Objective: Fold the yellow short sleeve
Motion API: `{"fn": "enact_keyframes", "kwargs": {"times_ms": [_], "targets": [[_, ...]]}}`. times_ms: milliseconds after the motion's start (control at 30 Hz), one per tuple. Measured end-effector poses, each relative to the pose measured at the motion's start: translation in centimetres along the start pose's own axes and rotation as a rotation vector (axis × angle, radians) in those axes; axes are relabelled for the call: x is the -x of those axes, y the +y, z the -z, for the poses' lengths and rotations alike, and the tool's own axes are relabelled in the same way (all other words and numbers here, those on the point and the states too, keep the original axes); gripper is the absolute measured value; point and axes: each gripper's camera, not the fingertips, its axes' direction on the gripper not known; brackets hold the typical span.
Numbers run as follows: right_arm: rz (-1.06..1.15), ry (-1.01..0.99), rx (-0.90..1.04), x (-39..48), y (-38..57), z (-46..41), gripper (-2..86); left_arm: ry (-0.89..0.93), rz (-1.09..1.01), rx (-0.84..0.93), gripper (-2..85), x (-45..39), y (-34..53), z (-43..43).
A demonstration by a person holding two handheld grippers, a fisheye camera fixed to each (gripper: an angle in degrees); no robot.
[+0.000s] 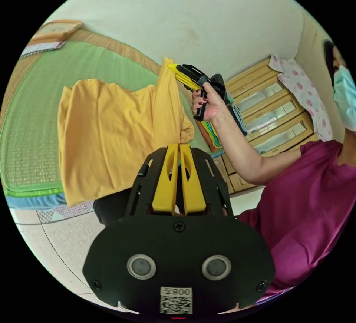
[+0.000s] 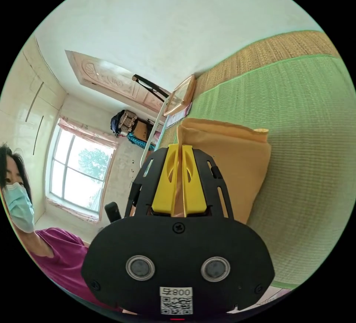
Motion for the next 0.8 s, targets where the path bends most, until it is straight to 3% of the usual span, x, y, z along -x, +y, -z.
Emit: {"fn": "enact_keyframes", "kwargs": {"times_ms": [300, 800], "targets": [[0.036, 0.053, 0.139, 4.9, -4.0, -9.1, 1.1, 0.015, 0.219, -0.094, 0.3, 12.5, 9.9, 5.9], [0.025, 0.140, 0.301, 8.1, -9.3, -15.9, 1.4, 0.110, 0.464, -0.186, 0.3, 26.8, 23.3, 9.9]]}}
